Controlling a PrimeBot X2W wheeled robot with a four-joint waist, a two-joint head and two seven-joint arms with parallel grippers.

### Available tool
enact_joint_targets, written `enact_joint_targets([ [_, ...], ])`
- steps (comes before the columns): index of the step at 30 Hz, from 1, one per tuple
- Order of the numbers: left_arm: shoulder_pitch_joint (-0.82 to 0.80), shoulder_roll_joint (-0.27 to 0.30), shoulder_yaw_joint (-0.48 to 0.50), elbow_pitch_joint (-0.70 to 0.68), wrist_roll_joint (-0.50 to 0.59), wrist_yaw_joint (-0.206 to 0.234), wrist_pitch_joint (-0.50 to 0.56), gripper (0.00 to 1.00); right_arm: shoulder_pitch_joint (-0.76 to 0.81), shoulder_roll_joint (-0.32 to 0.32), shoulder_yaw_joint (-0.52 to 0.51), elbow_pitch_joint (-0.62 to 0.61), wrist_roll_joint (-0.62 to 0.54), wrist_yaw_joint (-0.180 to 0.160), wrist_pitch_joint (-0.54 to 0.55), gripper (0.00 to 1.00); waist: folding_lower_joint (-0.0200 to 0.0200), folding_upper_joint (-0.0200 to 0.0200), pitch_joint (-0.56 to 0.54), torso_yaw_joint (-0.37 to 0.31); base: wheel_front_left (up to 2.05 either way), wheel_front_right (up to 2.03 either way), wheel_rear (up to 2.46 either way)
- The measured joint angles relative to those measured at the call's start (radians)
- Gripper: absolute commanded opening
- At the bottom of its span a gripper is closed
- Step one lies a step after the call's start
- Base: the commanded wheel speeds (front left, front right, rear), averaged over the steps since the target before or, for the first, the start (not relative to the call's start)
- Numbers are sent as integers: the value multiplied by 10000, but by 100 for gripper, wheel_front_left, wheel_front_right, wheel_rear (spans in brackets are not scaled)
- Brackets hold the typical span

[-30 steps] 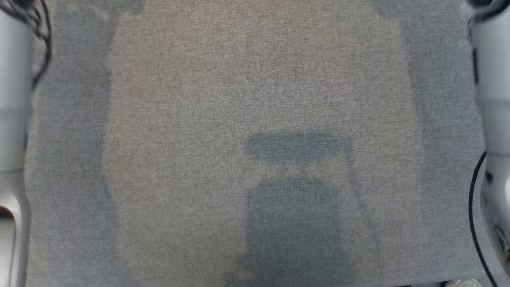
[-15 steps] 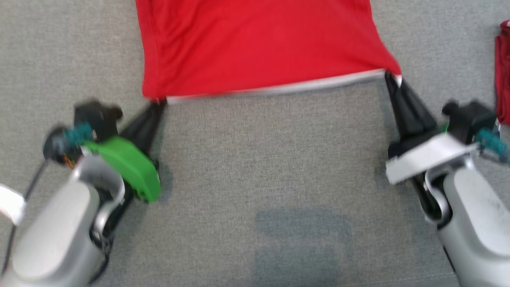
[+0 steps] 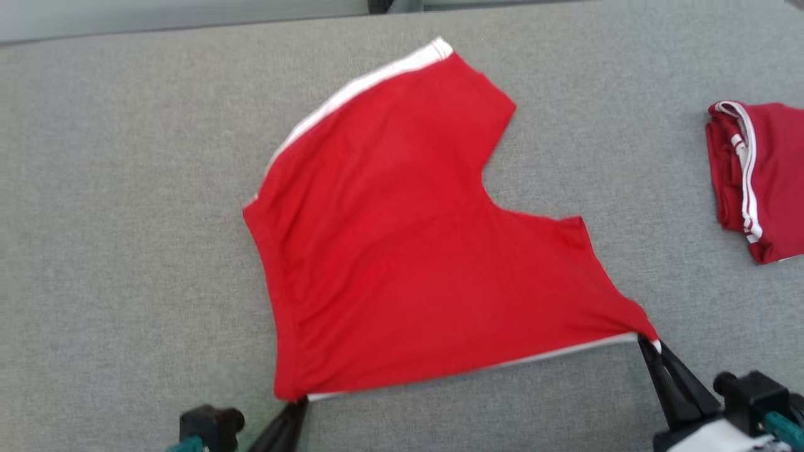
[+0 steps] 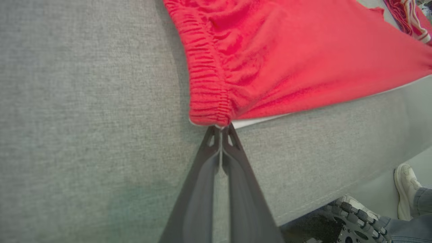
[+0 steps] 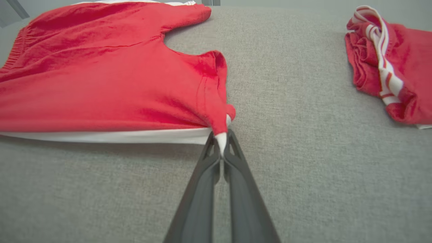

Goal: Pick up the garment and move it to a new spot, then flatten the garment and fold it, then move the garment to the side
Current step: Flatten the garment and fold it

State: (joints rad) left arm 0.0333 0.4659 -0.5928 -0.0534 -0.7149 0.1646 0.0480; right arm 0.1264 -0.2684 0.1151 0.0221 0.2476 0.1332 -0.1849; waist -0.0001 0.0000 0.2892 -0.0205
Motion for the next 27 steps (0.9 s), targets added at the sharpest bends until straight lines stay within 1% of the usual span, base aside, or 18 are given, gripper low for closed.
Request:
enact_joint_targets([
  [3, 633, -247, -79, -163, -222, 207, -217, 0, 808, -123, -251, -311, -140, 0, 102, 0, 0, 0, -356, 1, 0, 0, 0],
  [6, 1089, -466, -180, -443, -349, 418, -295, 0, 1363, -31, -608, -729, -134, 0, 226, 0, 0, 0, -613, 3, 0, 0, 0],
  [11, 1278, -675, -104, -1003, -499, 734, -290, 0, 1204, 77, -794, -1440, 8, -2, 608, 0, -1, 0, -750, 7, 0, 0, 0],
  [14, 1033, -838, 117, -1317, -863, 780, -117, 0, 220, -59, -665, -1576, 31, -8, 989, 0, 0, 0, -599, 22, 0, 0, 0],
  [17, 310, -961, 408, -1672, -1112, 809, 245, 0, -1059, -203, -366, -1530, 186, -13, 1350, 0, 0, 0, -320, 69, 0, 0, 0],
  [18, -285, -1012, 539, -1854, -1220, 807, 527, 0, -2027, -337, -178, -1315, 378, -15, 1530, 0, 0, 0, -85, 133, 0, 0, 0],
  [23, -1843, -1016, 708, -2153, -1703, 552, 1620, 0, -4577, -796, 376, -272, 431, -15, 1845, 0, 0, 0, 546, 503, 0, 0, 0],
  [27, -3158, -1047, 899, -1670, -1818, 543, 2171, 0, -6522, -874, 941, 1049, 543, -19, 2034, 0, 0, 0, 1001, 922, 0, 0, 0],
])
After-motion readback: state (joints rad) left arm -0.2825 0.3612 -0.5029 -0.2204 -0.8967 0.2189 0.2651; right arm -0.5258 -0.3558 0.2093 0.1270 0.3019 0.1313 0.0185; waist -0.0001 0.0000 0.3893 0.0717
